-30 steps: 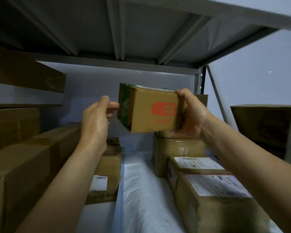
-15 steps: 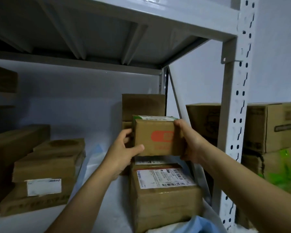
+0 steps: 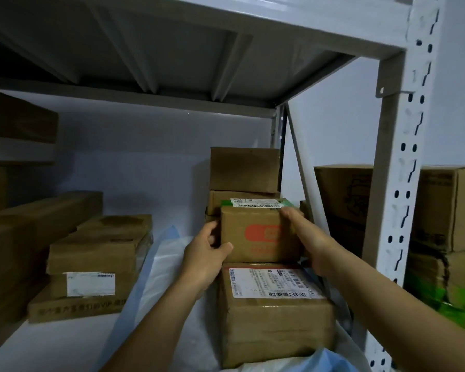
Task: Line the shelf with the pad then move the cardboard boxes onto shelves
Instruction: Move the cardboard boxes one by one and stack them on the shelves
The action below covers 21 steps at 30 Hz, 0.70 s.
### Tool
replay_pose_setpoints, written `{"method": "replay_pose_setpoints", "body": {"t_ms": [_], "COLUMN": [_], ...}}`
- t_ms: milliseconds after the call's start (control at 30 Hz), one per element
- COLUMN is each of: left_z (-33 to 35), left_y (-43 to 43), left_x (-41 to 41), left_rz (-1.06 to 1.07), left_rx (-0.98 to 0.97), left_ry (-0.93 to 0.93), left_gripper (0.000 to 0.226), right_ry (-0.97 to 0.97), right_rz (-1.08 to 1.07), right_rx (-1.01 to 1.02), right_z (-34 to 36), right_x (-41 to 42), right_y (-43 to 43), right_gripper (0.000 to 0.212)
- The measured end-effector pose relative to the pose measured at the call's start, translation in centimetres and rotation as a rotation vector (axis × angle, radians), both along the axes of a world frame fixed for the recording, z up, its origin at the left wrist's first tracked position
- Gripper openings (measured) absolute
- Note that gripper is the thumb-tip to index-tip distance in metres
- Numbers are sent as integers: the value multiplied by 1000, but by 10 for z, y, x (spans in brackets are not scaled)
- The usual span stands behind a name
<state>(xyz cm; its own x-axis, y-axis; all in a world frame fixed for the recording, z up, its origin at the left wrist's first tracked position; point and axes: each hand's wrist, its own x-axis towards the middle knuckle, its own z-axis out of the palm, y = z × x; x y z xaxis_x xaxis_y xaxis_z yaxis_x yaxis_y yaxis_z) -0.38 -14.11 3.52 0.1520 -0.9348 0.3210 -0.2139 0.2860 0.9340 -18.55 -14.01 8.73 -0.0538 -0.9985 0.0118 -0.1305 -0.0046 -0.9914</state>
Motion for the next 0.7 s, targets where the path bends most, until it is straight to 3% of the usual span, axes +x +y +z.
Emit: {"method": "replay_pose_setpoints", "body": {"t_ms": [267,400,500,567,700], "left_z": [3,6,10,12,10], "left_y": [9,21,33,43,66], "left_x": [5,15,34,54,107], "left_rz": [5,45,163,306,703], "left_rx": [56,35,-19,-85,-135], "left_ry": [6,34,94,163,226], "left_gripper": [58,51,39,29,31], "right_ry": [-6,263,268,204,13], "right_rz": [-10,-333,-255,-64,270], "right_rx": [-7,-419,-710,-655,-228], "right_z": [-1,9,31,39,33], "right_x": [4,14,41,66,136], "right_y": [0,9,36,48,56], "right_gripper": [50,74,44,29,8]}}
